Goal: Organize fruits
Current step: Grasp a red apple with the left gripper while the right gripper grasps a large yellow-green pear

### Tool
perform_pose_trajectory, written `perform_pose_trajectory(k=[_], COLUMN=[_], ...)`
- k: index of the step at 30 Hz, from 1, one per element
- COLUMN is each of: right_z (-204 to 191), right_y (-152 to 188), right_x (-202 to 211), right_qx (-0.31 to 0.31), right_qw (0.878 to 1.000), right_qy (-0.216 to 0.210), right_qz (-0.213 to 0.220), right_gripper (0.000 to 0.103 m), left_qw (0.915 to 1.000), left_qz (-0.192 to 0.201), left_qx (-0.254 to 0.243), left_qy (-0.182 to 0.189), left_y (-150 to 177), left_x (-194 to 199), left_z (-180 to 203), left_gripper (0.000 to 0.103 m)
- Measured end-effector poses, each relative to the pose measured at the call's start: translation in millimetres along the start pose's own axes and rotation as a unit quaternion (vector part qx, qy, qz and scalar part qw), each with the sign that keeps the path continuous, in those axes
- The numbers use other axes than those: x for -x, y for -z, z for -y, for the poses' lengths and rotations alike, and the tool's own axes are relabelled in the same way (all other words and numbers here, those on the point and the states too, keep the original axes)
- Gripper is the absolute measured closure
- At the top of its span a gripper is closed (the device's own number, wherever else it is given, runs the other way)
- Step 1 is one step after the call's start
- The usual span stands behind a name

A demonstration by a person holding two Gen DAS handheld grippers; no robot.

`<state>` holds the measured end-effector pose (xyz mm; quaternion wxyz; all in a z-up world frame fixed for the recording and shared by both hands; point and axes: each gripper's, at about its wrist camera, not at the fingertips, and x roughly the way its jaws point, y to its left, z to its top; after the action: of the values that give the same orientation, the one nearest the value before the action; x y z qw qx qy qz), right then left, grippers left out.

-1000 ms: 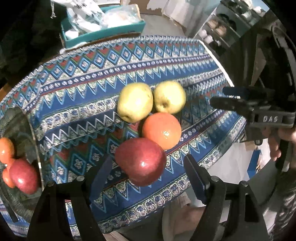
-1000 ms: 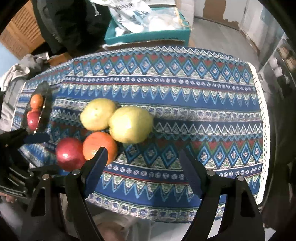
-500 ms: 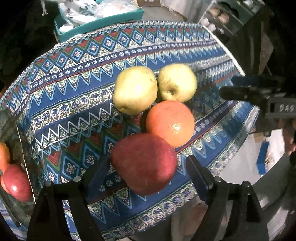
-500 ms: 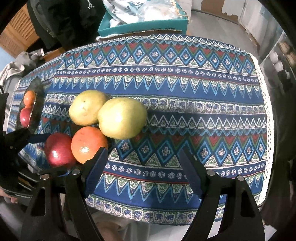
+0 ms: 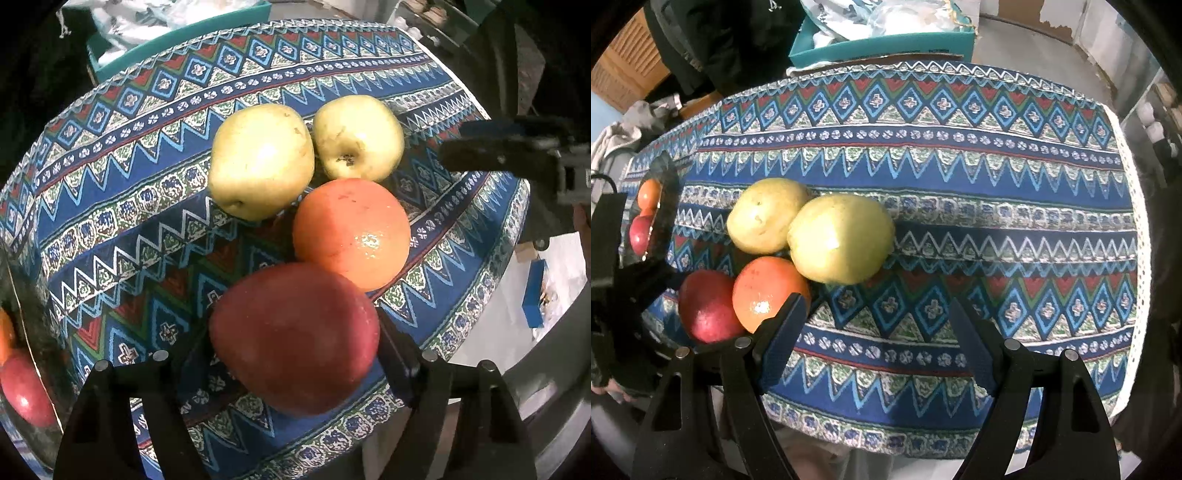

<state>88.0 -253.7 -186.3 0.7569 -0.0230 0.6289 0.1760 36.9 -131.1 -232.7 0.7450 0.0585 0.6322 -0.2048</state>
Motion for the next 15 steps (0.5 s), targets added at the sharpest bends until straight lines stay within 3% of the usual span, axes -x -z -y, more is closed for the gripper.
perform_pose_trajectory(k=[5, 15], right_z=[-2, -15], right_y=[-12, -36], right_x=[-8, -31], right_qx=[-0.004, 0.016], right_qw=[0.999, 0.998], right_qy=[-0.033, -0.062], right_qz=[0.003, -0.003], right_gripper=[0.023, 0.023], left_qw=[0.9999, 0.9985], left_qz=[0.008, 0.031], left_qx=[-0.002, 0.046], left_qy=[-0.009, -0.004], left_y=[2, -2], left_x=[5, 28], left_z=[-2, -40], left_gripper=[0.022, 0.022])
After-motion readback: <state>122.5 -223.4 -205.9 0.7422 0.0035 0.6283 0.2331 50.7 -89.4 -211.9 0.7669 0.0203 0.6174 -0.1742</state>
